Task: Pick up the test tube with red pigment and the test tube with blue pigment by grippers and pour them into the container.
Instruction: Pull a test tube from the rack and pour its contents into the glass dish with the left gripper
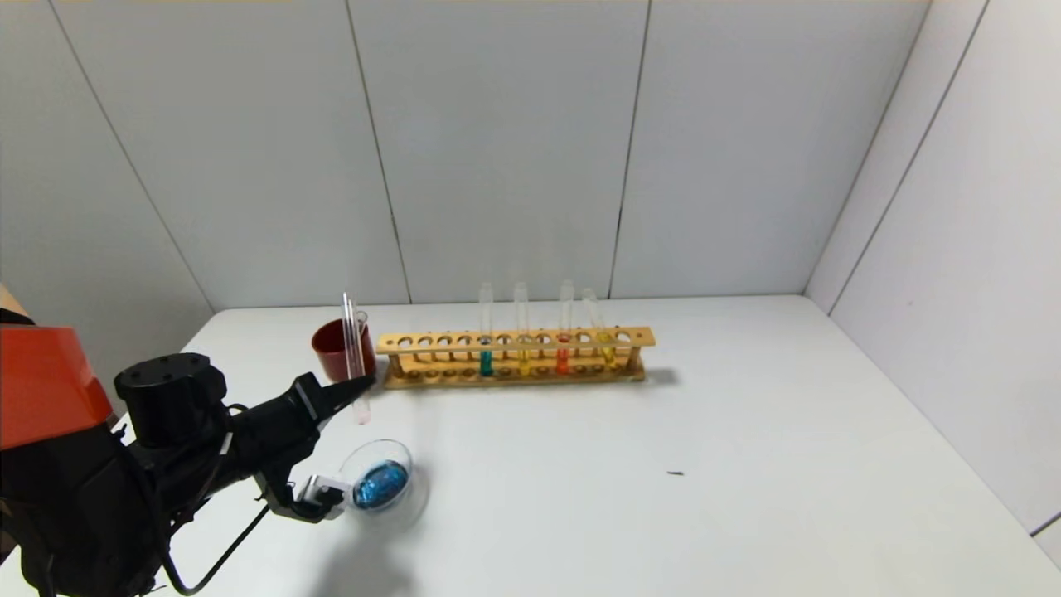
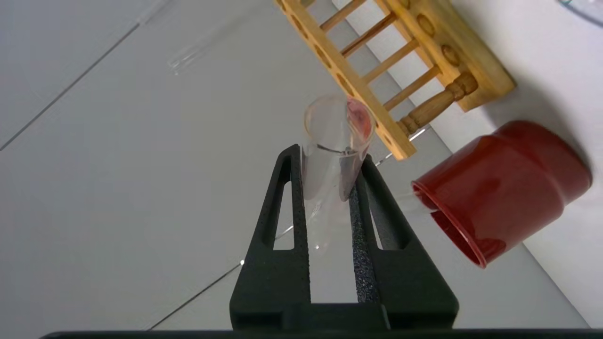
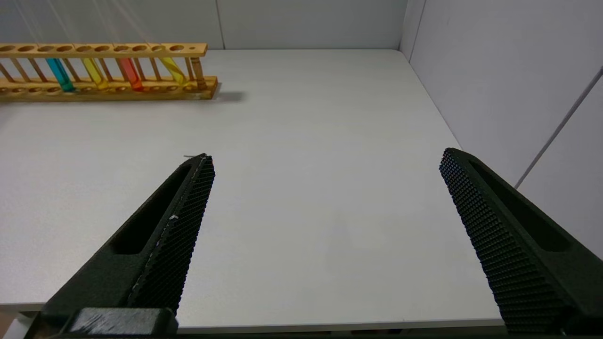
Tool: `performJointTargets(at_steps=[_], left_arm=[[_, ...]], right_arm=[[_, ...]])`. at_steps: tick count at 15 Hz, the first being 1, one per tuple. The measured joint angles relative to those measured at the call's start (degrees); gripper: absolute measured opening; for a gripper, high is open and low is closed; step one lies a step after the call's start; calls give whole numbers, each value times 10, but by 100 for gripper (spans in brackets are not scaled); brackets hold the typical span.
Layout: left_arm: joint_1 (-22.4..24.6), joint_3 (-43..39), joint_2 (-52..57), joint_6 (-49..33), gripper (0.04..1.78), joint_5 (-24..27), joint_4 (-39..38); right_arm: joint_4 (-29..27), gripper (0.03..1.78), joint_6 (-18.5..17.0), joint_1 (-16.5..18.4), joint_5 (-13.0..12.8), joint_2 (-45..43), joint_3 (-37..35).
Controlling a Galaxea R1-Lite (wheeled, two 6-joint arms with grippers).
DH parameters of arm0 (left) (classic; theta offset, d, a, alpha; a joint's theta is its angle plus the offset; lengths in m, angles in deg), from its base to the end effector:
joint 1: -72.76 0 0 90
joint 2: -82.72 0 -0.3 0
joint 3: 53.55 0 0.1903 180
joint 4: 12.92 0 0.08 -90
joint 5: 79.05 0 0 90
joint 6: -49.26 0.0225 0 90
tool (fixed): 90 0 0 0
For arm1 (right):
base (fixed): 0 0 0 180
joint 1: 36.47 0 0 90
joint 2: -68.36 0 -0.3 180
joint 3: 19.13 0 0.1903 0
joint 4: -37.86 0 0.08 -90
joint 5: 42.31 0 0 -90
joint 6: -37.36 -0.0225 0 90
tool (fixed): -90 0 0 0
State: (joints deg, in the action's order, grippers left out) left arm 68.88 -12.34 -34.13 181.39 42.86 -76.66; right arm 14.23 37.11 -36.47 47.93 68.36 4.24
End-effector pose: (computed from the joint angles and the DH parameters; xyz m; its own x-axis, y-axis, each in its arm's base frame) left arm 0.2782 -0.0308 0.0629 0.7930 -0.5836 -0.1750 -0.2321 -0.5550 0.7988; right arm -0.0228 0.0001 0.0750 1.0000 0.0042 -0.0045 -0.0042 1.0000 0.0044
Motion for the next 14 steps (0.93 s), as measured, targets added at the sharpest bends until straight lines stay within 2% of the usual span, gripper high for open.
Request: performJointTargets(at_steps=[6, 10, 12, 14], left_arm=[[0, -8, 3, 0, 30, 0, -1], [0, -1, 30, -30, 30, -9, 0], [0, 9, 61, -85, 30, -39, 0], [0, 27, 95, -163, 30, -109, -1]], right_arm=[[0, 175, 0, 0, 0, 0, 0], [0, 175, 0, 0, 0, 0, 0], [0, 175, 0, 0, 0, 0, 0], [0, 175, 0, 0, 0, 0, 0]])
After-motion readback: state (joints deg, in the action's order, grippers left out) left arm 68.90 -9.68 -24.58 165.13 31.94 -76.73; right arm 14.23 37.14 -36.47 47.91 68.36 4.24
